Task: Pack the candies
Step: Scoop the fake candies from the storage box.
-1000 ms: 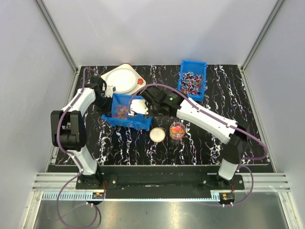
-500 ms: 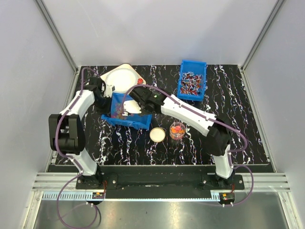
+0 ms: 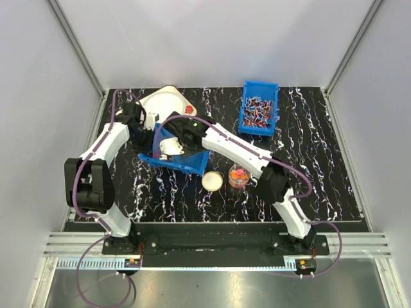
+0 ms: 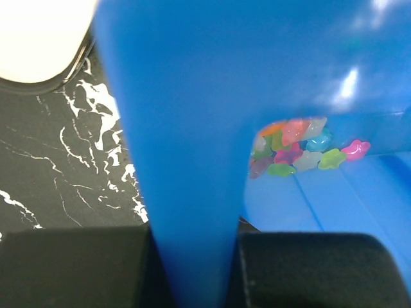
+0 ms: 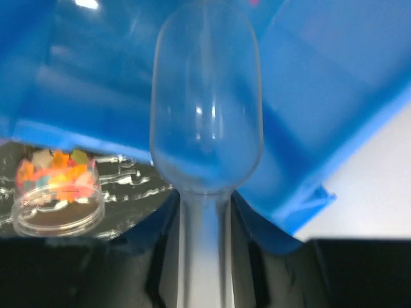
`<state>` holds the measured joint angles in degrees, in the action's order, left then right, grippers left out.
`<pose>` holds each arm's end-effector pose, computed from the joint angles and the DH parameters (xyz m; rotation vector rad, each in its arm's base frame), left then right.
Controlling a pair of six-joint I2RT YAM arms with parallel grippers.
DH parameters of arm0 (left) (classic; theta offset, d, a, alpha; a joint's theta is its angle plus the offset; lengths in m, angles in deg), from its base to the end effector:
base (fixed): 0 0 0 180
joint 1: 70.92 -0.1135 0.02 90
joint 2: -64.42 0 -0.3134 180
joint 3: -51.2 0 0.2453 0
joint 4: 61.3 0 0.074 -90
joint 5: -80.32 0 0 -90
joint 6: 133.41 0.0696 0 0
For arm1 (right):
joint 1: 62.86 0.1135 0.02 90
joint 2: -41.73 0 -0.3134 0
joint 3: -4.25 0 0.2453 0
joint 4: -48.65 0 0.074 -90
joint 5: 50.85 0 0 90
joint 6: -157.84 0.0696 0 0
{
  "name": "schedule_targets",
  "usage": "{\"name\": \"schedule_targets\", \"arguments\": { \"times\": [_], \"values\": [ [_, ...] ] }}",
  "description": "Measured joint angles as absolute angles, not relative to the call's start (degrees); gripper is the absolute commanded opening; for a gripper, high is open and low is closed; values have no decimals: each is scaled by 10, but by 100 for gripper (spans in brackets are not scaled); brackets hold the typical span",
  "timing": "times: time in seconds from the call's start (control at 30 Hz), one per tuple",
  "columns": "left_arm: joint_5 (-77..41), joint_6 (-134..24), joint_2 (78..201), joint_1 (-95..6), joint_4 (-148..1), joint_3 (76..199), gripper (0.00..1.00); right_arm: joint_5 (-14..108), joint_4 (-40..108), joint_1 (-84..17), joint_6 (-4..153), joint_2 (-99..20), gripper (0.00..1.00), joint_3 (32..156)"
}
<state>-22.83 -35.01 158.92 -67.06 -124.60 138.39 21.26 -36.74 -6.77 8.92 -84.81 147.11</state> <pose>0.3331 -0.0383 0.2610 0.3513 2.7581 -0.3013 0.2923 0.3965 0.3032 -2.2778 1.5457 -0.4455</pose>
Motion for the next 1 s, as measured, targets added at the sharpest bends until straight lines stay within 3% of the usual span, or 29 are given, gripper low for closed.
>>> {"name": "schedule_targets", "arguments": {
  "times": [0.23, 0.6, 1.0],
  "values": [
    [-231, -342, 1576, -666, -1247, 1379, 0, 255, -399, -67, 56, -941, 0, 1596],
    [-237, -334, 1575, -664, -1251, 1378, 0, 334, -402, -66, 69, -946, 0, 1567],
    [-223, -327, 1575, -665, -1262, 1369, 0, 398, -257, -67, 171, -941, 0, 1490]
  ]
}}
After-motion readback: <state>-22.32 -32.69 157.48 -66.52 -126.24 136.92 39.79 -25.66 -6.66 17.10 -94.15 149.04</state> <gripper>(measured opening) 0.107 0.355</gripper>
